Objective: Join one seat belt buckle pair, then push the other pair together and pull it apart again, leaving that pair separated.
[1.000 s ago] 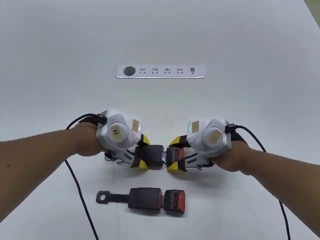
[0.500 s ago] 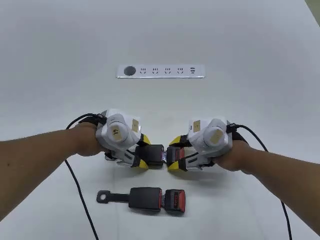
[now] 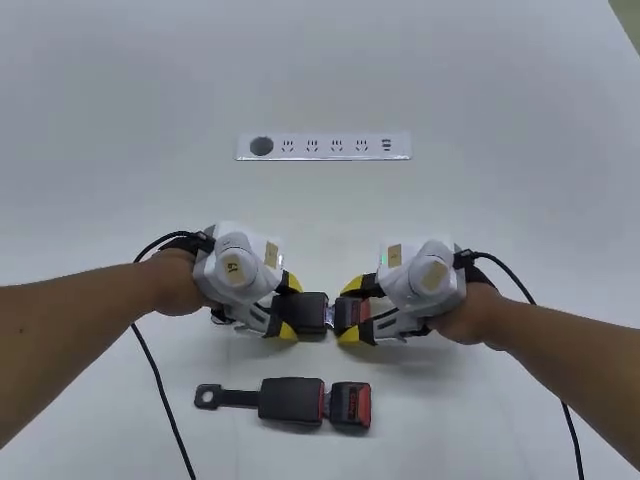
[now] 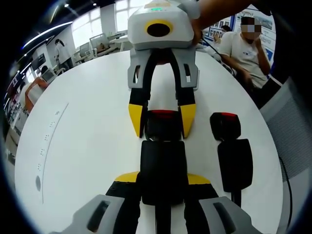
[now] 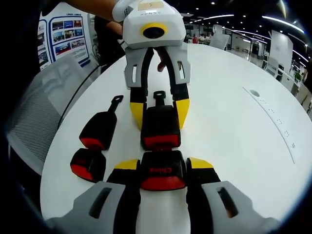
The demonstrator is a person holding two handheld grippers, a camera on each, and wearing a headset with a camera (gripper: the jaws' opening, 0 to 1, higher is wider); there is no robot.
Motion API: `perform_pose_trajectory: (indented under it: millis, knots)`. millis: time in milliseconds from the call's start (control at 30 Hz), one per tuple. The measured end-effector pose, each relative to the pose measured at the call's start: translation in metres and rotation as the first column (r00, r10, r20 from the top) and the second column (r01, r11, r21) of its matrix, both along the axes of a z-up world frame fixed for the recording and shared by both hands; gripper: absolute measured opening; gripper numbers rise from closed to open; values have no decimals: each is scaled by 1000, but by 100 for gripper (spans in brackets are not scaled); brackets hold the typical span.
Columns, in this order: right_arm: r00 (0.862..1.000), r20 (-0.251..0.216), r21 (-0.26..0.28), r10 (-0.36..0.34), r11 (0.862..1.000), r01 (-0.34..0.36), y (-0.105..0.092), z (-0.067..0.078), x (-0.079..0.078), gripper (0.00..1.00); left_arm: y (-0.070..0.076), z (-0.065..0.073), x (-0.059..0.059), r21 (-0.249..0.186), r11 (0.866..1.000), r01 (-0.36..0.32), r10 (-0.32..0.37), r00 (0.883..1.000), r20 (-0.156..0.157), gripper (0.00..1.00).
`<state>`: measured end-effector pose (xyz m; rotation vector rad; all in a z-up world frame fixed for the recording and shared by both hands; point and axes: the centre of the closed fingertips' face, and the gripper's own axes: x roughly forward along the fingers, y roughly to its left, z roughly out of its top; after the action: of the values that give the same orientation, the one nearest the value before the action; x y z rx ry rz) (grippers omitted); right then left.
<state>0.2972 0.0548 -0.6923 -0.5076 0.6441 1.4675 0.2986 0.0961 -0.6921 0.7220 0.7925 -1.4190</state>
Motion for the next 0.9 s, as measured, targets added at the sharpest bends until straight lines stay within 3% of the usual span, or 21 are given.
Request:
perform_pose_trajectory:
  millis: [900]
  knots:
    - [1000, -15, -2, -8, 1000, 8, -34, 1, -3, 34, -1, 2, -2, -6, 1000, -12, 12, 1000, -2, 35]
